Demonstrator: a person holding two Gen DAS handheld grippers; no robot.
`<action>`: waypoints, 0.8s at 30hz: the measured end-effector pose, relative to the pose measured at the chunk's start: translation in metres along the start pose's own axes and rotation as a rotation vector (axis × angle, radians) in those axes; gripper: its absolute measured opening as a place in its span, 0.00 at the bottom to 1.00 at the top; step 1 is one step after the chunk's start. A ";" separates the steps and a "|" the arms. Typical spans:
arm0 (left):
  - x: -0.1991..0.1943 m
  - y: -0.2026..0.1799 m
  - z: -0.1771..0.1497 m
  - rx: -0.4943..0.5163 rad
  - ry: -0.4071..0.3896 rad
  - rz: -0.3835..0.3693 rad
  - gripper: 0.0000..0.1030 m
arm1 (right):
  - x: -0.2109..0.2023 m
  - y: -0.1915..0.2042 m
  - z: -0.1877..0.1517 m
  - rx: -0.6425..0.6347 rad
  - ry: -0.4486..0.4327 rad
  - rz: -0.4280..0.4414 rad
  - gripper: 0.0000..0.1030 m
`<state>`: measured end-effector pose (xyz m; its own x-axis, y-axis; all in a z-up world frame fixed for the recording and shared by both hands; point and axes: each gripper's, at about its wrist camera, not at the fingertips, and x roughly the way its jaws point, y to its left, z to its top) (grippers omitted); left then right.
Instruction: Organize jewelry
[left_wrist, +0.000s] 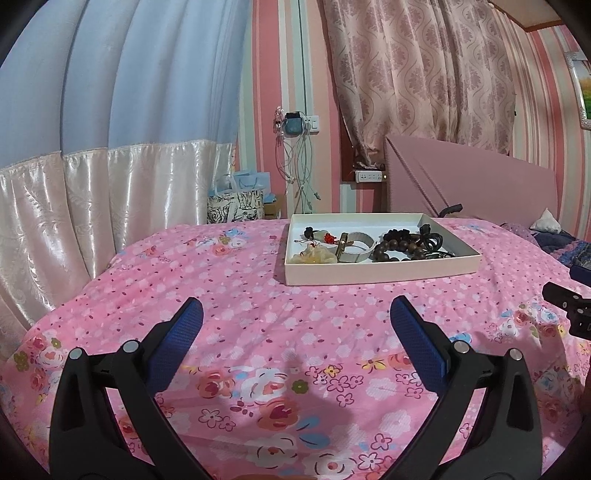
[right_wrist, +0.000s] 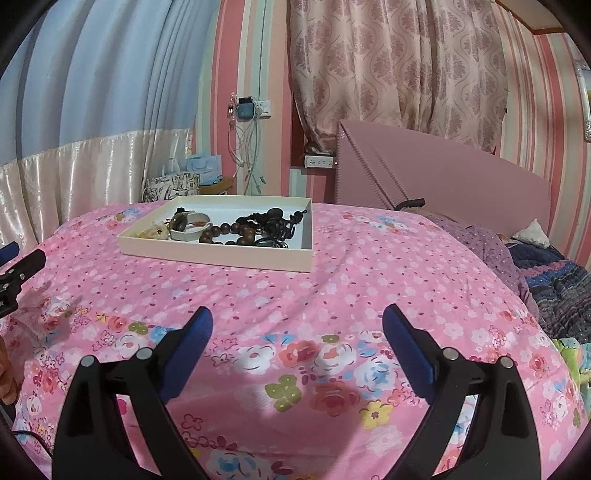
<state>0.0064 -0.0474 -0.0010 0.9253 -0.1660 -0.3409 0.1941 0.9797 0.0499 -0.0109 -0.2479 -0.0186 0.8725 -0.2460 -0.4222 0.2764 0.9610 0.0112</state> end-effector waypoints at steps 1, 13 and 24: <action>0.000 0.000 0.000 0.000 0.001 0.000 0.97 | 0.000 0.001 0.000 -0.002 0.001 0.000 0.90; 0.001 0.001 0.000 0.003 0.006 0.000 0.97 | 0.002 0.001 0.000 0.002 -0.002 0.004 0.90; 0.002 0.002 0.000 0.006 0.005 0.000 0.97 | 0.000 0.000 0.000 0.006 -0.013 0.007 0.90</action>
<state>0.0085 -0.0462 -0.0013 0.9237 -0.1653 -0.3457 0.1961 0.9790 0.0557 -0.0111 -0.2483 -0.0182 0.8796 -0.2414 -0.4100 0.2731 0.9618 0.0195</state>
